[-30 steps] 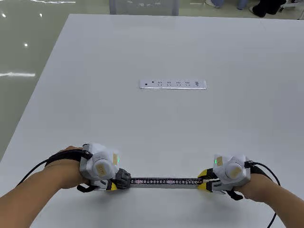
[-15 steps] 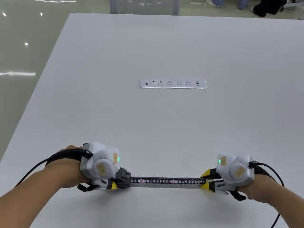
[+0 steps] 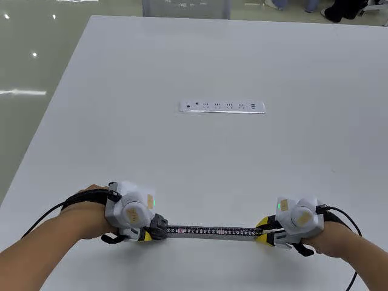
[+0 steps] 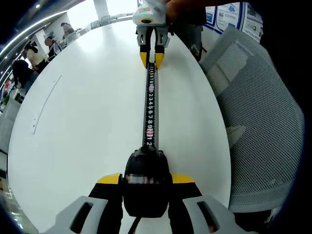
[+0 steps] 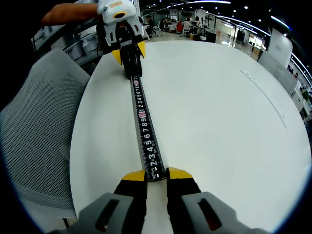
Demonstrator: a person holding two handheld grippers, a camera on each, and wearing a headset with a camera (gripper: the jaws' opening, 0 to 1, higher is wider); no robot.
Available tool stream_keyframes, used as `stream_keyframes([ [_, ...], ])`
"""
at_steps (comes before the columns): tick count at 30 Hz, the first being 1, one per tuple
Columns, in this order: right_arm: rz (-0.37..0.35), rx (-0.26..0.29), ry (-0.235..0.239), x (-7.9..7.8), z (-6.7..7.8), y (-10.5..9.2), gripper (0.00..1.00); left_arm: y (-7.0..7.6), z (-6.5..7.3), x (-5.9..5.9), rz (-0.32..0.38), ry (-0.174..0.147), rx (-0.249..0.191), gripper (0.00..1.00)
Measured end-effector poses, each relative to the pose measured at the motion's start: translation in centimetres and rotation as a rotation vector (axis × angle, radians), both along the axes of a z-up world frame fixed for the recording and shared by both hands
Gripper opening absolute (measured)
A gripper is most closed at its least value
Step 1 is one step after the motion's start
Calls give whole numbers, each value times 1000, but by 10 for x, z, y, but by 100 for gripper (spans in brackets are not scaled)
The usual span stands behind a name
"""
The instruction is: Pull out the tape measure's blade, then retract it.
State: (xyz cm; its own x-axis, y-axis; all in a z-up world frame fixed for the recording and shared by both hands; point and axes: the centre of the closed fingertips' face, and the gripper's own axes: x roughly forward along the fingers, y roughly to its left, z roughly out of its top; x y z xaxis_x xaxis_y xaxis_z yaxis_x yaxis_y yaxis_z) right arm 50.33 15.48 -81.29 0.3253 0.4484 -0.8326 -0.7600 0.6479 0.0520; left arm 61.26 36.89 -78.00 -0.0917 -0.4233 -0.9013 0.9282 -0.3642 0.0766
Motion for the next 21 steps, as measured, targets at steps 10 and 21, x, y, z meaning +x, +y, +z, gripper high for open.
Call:
stream_keyframes([
  [10,16,-25,3,-1,-1,0,14,-1,0,-1,-6,-1,-9,33],
  [21,-104,-32,-96,6,14,-15,27,8,9,16,167,-14,-71,39],
])
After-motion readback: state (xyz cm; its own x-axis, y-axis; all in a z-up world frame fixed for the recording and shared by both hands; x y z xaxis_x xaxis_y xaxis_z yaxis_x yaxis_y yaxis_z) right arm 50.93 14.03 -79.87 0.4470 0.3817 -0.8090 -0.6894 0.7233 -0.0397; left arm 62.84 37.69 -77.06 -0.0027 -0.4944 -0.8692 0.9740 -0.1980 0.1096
